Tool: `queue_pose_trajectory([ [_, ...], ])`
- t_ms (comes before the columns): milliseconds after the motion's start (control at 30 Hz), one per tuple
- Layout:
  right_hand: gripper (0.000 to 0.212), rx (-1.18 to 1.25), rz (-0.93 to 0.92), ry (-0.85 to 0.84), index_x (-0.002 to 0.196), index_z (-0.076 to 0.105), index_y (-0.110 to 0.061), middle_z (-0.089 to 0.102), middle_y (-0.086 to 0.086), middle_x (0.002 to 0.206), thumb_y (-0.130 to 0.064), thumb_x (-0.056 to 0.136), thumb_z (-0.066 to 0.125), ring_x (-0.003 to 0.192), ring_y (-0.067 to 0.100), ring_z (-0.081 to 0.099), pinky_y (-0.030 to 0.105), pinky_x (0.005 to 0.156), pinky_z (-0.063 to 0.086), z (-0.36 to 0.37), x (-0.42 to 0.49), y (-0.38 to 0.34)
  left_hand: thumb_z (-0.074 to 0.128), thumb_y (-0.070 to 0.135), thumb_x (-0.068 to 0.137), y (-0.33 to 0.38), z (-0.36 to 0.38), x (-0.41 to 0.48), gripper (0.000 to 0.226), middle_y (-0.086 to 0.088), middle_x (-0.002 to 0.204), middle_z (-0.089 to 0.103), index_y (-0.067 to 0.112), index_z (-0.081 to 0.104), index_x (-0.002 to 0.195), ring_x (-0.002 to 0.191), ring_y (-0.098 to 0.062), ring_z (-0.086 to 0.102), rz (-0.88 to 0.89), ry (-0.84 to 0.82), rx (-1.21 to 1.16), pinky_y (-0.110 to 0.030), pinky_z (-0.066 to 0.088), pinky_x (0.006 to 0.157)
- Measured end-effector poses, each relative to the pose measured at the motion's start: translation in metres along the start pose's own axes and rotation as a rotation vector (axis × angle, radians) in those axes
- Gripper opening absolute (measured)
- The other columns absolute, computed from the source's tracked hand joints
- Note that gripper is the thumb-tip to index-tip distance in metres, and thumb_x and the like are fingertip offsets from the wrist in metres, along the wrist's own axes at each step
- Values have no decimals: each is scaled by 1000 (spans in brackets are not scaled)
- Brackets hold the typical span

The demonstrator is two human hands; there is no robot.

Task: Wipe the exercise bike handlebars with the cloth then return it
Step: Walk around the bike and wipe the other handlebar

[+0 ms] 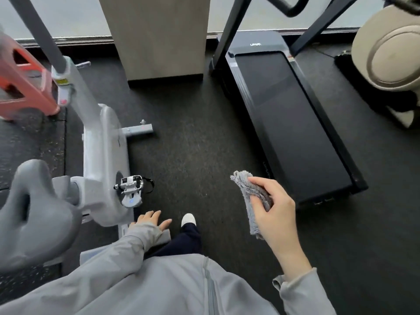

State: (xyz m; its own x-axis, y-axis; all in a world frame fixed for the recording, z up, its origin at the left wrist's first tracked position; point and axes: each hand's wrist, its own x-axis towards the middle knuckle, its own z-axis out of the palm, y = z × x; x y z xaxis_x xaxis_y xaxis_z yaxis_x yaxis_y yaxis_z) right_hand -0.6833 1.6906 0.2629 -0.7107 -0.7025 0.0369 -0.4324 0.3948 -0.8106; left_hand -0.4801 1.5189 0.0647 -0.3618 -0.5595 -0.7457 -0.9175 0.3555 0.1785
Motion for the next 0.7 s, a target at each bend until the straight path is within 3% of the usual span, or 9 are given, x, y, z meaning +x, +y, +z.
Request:
queue_pose_trajectory([
  [167, 36, -11, -76, -62, 107, 64, -21, 58, -22, 100, 6, 84, 61, 100, -14, 54, -1, 82, 40, 17, 88, -16, 36, 57, 91, 13, -59, 49, 64, -3, 151, 31, 20, 29, 143, 139, -22, 27, -14, 90, -113, -40, 21, 117],
  [333, 33, 29, -149, -134, 107, 66, -18, 65, -10, 102, 5, 84, 61, 99, -8, 58, 2, 82, 44, 38, 160, -34, 37, 61, 88, 7, -100, 74, 63, 2, 149, 34, 26, 32, 141, 138, -19, 30, -117, 161, -196, -40, 25, 115],
  [500, 34, 58, -201, -262, 105, 66, -19, 67, -9, 102, 6, 84, 61, 97, -3, 60, 14, 84, 50, 68, 230, -51, 40, 59, 88, -3, -123, 94, 62, 0, 149, 35, 27, 33, 140, 135, -23, 35, -234, 126, -293, -40, 28, 114],
  [700, 35, 81, -309, -396, 104, 66, -19, 65, -16, 101, 8, 82, 61, 98, -7, 60, 6, 81, 47, 111, 321, -72, 36, 60, 89, 1, -165, 137, 64, 2, 151, 30, 26, 27, 143, 138, -20, 30, -330, 121, -327, -39, 26, 115],
])
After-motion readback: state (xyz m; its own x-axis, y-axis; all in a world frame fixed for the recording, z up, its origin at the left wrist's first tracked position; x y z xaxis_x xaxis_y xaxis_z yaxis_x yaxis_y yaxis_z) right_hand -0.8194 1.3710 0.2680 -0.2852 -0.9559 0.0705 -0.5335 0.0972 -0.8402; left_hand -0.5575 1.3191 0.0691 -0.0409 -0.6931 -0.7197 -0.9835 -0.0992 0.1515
